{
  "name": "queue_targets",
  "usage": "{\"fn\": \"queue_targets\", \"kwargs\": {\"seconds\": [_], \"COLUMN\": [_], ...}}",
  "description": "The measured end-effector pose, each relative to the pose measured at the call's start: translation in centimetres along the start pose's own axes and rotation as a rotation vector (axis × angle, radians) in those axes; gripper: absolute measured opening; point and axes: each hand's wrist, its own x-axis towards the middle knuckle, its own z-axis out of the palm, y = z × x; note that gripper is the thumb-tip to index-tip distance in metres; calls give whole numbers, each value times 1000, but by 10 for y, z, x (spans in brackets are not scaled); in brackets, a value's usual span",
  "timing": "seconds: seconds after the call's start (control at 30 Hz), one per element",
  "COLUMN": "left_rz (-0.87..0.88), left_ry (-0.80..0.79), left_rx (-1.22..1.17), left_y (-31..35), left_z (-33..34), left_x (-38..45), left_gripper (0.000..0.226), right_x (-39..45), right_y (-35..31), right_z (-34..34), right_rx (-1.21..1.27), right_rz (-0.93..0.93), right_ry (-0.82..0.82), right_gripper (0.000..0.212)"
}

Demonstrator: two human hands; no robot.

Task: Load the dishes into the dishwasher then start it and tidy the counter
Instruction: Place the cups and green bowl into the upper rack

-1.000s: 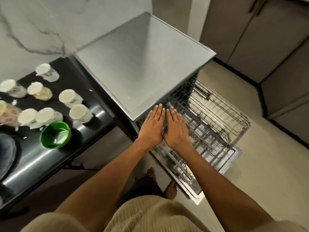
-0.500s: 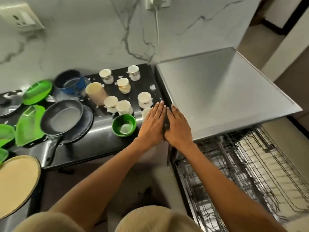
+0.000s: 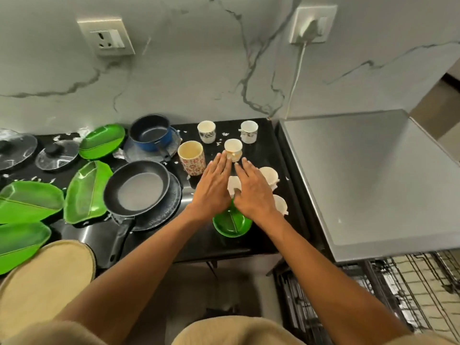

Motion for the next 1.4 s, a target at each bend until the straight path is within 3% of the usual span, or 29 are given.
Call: {"fn": "queue_targets", "kwargs": {"seconds": [0.1,0.37,0.6,0.77,0.93,1.03,1.17,1.4], "left_rz": [-44,-250,-176,-189,-171,-165,-151,-117], "left_ry": [-18,31,59,60,107,156,225,369], "left_rx": [32,-180,-195,-115,-116,-114,-111,-238], "left_y": [-31,-92,-111,-119,-122,-126,-130,-133], "left_z": [-4,-14,-14,-14,-15,-16,-23,-46], "left_x": [7,29,36,39,38,40,48,61], "left_gripper": [83,75,37,29,32,30,12,20], "right_x": [27,90,126,142,152,164,176,172], "right_y": [-23,-52,-56,-51,-42,-34,-29,-25], "right_z": [8,27,47,57,70,75,70,38], "right_rx": [7,11,-46,-84,-32,9,113,275], "right_rz": [-54,-106,-204,-236,-271,-294,-345,-404], "right_ry": [-25,-182,-217,-251,-204,-182,-138,33], "right_gripper": [76,73,59,50,24,22,13,25]}}
